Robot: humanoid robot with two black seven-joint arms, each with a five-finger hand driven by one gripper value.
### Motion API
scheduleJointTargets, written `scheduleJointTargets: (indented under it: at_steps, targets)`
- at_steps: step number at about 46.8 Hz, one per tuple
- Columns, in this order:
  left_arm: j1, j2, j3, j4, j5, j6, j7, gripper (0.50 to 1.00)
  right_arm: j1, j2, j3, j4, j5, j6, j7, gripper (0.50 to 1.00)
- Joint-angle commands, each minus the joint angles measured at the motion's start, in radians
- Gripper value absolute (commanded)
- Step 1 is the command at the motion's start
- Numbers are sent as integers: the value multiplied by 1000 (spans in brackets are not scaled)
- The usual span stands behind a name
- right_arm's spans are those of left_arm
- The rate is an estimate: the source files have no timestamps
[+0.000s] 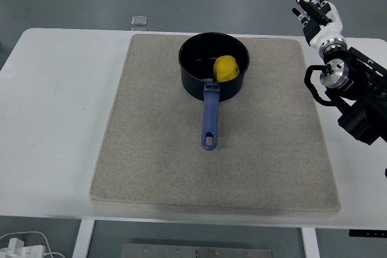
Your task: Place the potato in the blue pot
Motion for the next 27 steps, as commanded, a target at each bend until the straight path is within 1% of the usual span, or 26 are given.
scheduleJointTargets:
  at_steps: [1,6,10,16,27]
  targets:
    - [0,0,0,-1,0,0,0,999,-14,6,7,-5,0,3,1,901]
    - [-1,0,1,-2,0,0,0,999,-31,15,7,-5,-2,6,6,901]
    - [-1,0,1,-2,0,0,0,999,-50,26,7,-5,-11,6,37,901]
    - [-1,0,1,-4,0,0,0,999,-54,34,7,-5,-15,6,84,901]
    - [-1,0,1,-5,0,0,0,999,-54,47,12,-4,-15,8,89,901]
